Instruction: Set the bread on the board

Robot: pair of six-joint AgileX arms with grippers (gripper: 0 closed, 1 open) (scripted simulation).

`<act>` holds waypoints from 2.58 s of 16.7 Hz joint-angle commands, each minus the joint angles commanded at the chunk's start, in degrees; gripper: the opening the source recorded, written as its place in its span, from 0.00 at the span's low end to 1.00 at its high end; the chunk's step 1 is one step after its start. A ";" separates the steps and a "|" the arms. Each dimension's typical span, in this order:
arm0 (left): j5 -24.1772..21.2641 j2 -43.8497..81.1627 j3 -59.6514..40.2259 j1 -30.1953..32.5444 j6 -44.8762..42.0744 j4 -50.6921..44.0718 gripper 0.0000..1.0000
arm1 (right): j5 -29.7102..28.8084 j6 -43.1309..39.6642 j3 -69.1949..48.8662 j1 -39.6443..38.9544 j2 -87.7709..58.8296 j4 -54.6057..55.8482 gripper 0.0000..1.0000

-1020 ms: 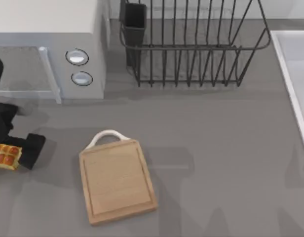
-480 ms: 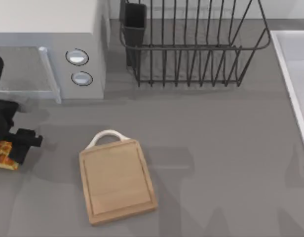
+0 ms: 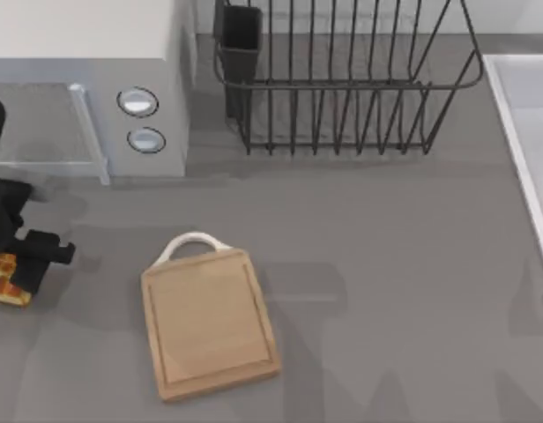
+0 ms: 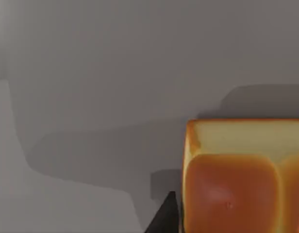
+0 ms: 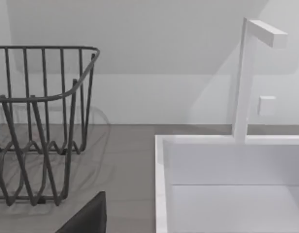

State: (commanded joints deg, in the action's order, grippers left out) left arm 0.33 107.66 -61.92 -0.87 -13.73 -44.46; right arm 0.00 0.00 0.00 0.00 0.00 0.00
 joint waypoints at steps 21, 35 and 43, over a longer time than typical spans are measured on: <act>-0.26 -6.86 -14.50 0.07 -0.02 -20.88 0.00 | 0.00 0.00 0.00 0.00 0.00 0.00 1.00; 0.07 -5.74 -14.35 31.76 59.82 -22.82 0.00 | 0.00 0.00 0.00 0.00 0.00 0.00 1.00; -0.48 -1.15 -15.68 40.52 110.06 -20.54 0.00 | 0.00 0.00 0.00 0.00 0.00 0.00 1.00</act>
State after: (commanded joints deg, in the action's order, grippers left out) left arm -0.15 106.51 -77.60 39.65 96.32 -65.00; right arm 0.00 0.00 0.00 0.00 0.00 0.00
